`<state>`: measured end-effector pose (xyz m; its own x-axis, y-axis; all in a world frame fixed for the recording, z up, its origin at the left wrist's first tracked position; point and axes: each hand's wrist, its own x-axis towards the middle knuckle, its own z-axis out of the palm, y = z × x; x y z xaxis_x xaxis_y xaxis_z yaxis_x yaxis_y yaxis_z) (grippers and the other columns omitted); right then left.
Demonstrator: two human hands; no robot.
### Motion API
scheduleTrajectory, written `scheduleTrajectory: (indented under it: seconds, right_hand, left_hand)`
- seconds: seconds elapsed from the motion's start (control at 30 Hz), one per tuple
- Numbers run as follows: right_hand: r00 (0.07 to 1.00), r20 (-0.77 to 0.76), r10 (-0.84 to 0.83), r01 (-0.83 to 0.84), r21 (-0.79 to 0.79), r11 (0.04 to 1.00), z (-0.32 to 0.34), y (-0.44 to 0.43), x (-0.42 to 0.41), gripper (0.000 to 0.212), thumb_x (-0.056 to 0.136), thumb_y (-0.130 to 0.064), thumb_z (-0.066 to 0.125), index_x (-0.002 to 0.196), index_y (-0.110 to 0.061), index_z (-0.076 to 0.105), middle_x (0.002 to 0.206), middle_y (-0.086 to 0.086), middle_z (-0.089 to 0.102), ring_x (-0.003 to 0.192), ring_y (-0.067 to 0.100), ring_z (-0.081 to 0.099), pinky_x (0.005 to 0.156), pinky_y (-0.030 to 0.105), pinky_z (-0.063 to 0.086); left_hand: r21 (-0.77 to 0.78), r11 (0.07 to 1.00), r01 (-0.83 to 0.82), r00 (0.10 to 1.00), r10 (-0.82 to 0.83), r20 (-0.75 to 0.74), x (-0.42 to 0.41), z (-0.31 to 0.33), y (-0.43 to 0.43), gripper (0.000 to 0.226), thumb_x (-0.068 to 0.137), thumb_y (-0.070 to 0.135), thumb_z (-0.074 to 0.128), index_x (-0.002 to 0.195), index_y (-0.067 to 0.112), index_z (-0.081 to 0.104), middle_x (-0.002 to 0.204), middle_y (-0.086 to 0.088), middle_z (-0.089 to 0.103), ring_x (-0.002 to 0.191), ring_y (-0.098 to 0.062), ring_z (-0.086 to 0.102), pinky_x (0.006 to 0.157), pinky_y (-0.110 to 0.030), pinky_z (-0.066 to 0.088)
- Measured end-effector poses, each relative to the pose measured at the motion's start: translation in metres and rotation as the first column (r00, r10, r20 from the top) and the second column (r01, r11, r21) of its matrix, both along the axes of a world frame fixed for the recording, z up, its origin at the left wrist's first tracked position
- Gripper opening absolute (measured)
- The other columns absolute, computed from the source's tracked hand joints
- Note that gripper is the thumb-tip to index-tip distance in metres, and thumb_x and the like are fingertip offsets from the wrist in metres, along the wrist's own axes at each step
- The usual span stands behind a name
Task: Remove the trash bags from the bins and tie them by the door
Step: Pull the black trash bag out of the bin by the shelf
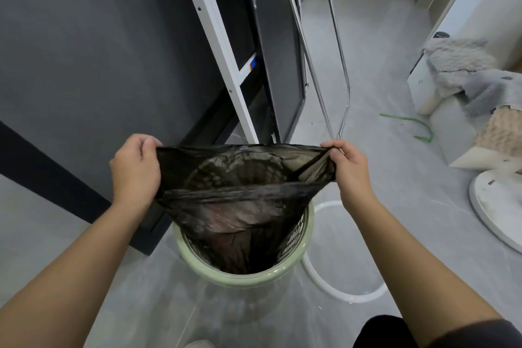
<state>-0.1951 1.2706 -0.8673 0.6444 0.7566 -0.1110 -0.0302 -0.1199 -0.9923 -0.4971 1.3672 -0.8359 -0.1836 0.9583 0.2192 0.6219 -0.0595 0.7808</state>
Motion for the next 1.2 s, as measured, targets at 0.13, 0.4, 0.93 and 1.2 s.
scheduleTrajectory:
  seconds: [0.13,0.4,0.93,1.2]
  right_hand:
    - [0.976,0.037,0.214,-0.211,-0.062,0.975,0.015,0.007,-0.015,0.037,0.092,0.001,0.039,0.077,-0.021,0.065,0.066,0.003,0.059,0.050,0.008,0.050,0.046,0.020,0.041]
    - [0.932,0.007,0.362,-0.359,0.132,0.924,0.074,0.005,-0.035,0.038,0.092,-0.004,0.044,0.079,-0.025,0.072,0.082,0.016,0.058,0.075,0.026,0.049,0.071,0.034,0.040]
    - [0.671,0.284,0.685,-0.699,-0.065,0.712,0.141,0.037,-0.080,0.023,0.094,0.004,0.044,0.088,-0.008,0.062,0.048,-0.014,0.053,0.040,-0.005,0.042,0.045,0.012,0.033]
    - [0.856,0.152,0.494,-0.499,-0.006,0.867,0.140,0.033,-0.043,0.035,0.089,0.005,0.041,0.075,-0.015,0.065,0.067,0.001,0.060,0.060,0.010,0.053,0.057,0.020,0.041]
  left_hand:
    - [-0.434,0.891,0.132,0.922,-0.271,-0.277,-0.002,0.017,0.009,0.027,0.089,0.035,0.059,0.087,0.008,0.062,0.090,-0.006,0.061,0.086,-0.024,0.053,0.072,-0.029,0.038]
    - [-0.188,0.959,0.214,0.931,-0.258,-0.257,0.016,0.080,-0.002,0.024,0.090,0.027,0.056,0.074,0.010,0.061,0.065,0.000,0.055,0.069,-0.022,0.049,0.053,-0.030,0.032]
    - [-0.063,0.615,0.786,0.606,-0.787,-0.118,0.064,0.167,-0.029,0.022,0.087,0.013,0.064,0.084,0.034,0.069,0.081,0.007,0.072,0.079,-0.011,0.066,0.082,-0.033,0.053]
    - [-0.607,0.596,0.525,0.537,-0.786,-0.307,0.021,0.168,-0.023,0.010,0.077,0.035,0.074,0.076,0.026,0.070,0.070,0.009,0.072,0.068,-0.010,0.067,0.072,-0.028,0.054]
